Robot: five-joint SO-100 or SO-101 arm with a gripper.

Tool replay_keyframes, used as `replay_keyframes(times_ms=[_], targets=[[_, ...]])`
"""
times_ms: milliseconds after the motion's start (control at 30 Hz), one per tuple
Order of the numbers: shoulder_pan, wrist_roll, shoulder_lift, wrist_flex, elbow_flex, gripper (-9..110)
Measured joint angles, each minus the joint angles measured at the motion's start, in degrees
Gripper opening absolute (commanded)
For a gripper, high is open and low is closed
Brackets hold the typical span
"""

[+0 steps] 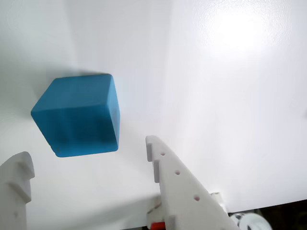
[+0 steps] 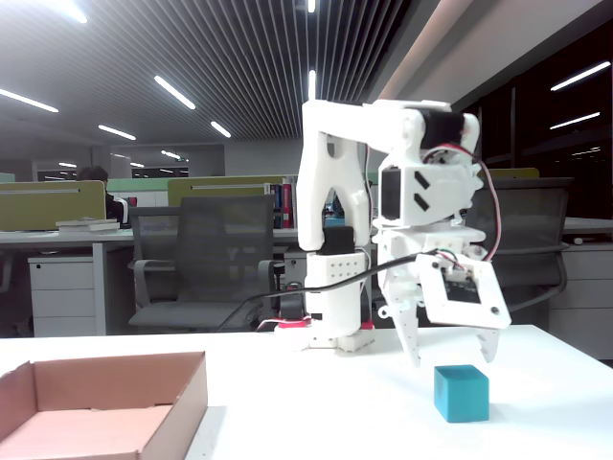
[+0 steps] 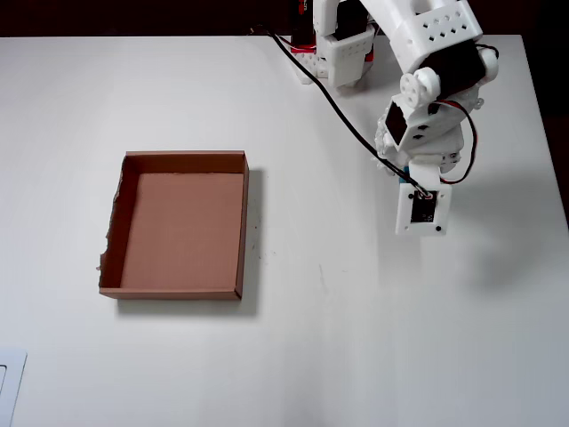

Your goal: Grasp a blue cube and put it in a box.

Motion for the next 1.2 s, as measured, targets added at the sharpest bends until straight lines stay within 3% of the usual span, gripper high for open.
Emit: replay_keyframes(times_ms=[500,1200], targets=[[-0.88,0.09,-3.69,-4.75,2.02,29],[-2.64,2.55,-4.04,-6.77,2.11,17]])
